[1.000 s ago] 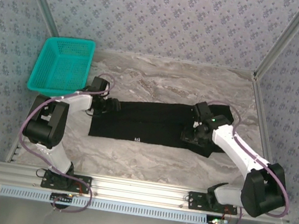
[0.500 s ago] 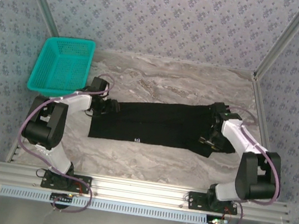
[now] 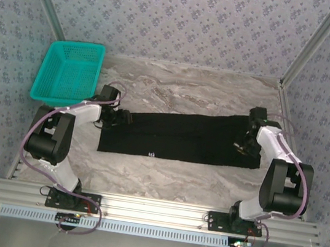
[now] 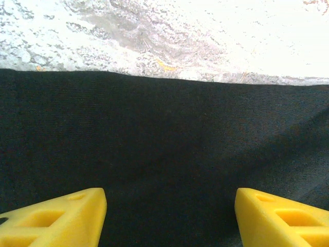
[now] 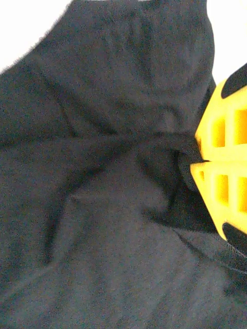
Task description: Fold the inside-out t-shirt
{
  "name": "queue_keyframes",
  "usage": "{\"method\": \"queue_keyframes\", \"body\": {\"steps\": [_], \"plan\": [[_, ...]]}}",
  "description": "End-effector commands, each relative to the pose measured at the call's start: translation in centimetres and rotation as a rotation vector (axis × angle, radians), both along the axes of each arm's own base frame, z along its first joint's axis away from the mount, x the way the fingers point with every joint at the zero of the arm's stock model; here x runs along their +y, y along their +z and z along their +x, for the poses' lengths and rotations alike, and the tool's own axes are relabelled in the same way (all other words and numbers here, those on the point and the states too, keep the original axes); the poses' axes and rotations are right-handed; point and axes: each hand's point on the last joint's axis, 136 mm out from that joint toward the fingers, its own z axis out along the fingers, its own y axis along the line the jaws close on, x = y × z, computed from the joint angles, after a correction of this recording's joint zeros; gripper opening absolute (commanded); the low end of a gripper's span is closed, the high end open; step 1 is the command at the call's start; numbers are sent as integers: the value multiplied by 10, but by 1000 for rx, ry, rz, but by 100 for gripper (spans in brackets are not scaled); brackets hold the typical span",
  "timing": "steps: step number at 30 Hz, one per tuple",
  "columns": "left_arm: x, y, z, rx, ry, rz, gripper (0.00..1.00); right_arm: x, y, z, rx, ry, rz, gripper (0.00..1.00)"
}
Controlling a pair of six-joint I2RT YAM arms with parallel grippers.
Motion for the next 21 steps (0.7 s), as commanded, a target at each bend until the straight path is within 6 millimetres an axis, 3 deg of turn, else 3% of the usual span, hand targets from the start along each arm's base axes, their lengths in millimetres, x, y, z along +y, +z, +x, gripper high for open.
{"method": "queue_keyframes", "body": {"steps": [1, 8, 11, 14, 16, 18, 21], "plan": [[7, -3, -7, 26, -2, 40, 68, -20, 11, 3, -23, -18, -9, 2], [9, -4, -8, 31, -5, 47, 68, -49, -26, -6, 41, -117, -9, 17], [10, -5, -8, 32, -4, 50, 68, -59, -26, -8, 40, -158, -35, 29], [9, -4, -7, 31, -5, 47, 68, -64, -11, -6, -8, -173, -58, 36], [9, -2, -7, 30, -4, 49, 68, -56, 4, 1, -72, -146, -57, 38], [10, 1, -7, 23, 0, 49, 68, -37, 20, 10, -147, -77, -67, 39], [10, 3, -6, 16, 9, 47, 68, 0, 28, 19, -198, 49, -58, 37]]}}
